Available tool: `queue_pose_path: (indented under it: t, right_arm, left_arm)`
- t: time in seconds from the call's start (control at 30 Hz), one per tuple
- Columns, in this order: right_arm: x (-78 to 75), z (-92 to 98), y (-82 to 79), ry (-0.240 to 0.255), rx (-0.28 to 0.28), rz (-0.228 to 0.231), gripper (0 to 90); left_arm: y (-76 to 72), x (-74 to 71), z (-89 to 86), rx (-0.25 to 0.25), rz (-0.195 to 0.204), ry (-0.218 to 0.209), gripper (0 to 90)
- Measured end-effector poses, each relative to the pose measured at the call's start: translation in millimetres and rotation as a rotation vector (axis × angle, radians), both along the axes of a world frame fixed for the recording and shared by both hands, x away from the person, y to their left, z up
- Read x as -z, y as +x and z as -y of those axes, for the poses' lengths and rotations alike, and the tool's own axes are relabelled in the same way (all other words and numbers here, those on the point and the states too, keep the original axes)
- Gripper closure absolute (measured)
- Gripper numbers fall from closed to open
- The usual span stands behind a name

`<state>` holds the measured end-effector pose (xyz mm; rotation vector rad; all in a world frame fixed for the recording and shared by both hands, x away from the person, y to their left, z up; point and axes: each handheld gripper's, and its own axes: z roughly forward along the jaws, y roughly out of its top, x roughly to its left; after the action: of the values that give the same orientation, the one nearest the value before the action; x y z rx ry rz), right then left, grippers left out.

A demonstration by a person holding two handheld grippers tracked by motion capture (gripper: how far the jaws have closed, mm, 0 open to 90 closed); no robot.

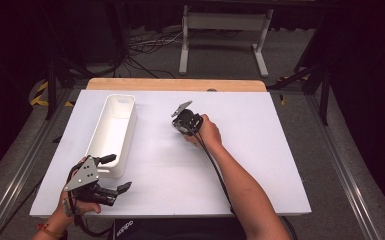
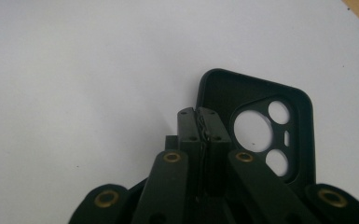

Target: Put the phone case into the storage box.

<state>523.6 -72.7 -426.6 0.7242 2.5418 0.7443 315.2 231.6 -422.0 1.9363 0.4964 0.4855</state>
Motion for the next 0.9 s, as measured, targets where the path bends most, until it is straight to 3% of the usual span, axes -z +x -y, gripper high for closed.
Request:
queue_pose_path:
  t: [0.13, 0.23, 0.27, 0.4, 0.43, 0.47, 0.53, 0.8, 0.9]
  right_arm:
    - [-5.6, 7.1, 2.3, 0.033, 0.031, 0.039, 77.3]
    - [-10.8, 17.1, 8.5, 0.064, 0.064, 0.035, 64.9]
    - [-10.8, 17.1, 8.5, 0.064, 0.064, 0.035, 64.9]
    - [-16.0, 30.1, 15.1, 0.089, 0.099, 0.062, 41.4]
    - [-16.0, 30.1, 15.1, 0.089, 0.099, 0.062, 41.4]
    - [-14.8, 34.7, 18.8, 0.107, 0.118, 0.060, 25.6]
    - [-13.4, 37.3, 21.2, 0.108, 0.130, 0.059, 20.4]
    - [-17.3, 46.2, 32.0, 0.165, 0.144, 0.041, 16.3]
    - [-16.5, 49.4, 39.6, 0.189, 0.124, 0.015, 22.1]
  left_arm:
    - [0.8, -1.4, -3.0, -0.007, 0.007, -0.012, 5.4]
    - [1.3, -2.1, -5.1, -0.010, 0.007, -0.012, 5.4]
    - [1.3, -2.1, -5.1, -0.010, 0.007, -0.012, 5.3]
    - [1.3, -2.5, -6.8, -0.008, 0.012, -0.015, 4.5]
    - [1.5, -2.5, -7.1, -0.005, 0.014, -0.009, 4.5]
    - [1.5, -2.6, -7.2, -0.007, 0.017, -0.006, 4.1]
    - [2.1, -2.5, -7.2, -0.009, 0.025, -0.015, 4.1]
    - [4.3, -2.9, -9.9, -0.015, 0.027, -0.022, 3.9]
    - [4.6, -3.0, -11.3, -0.024, 0.028, -0.020, 3.8]
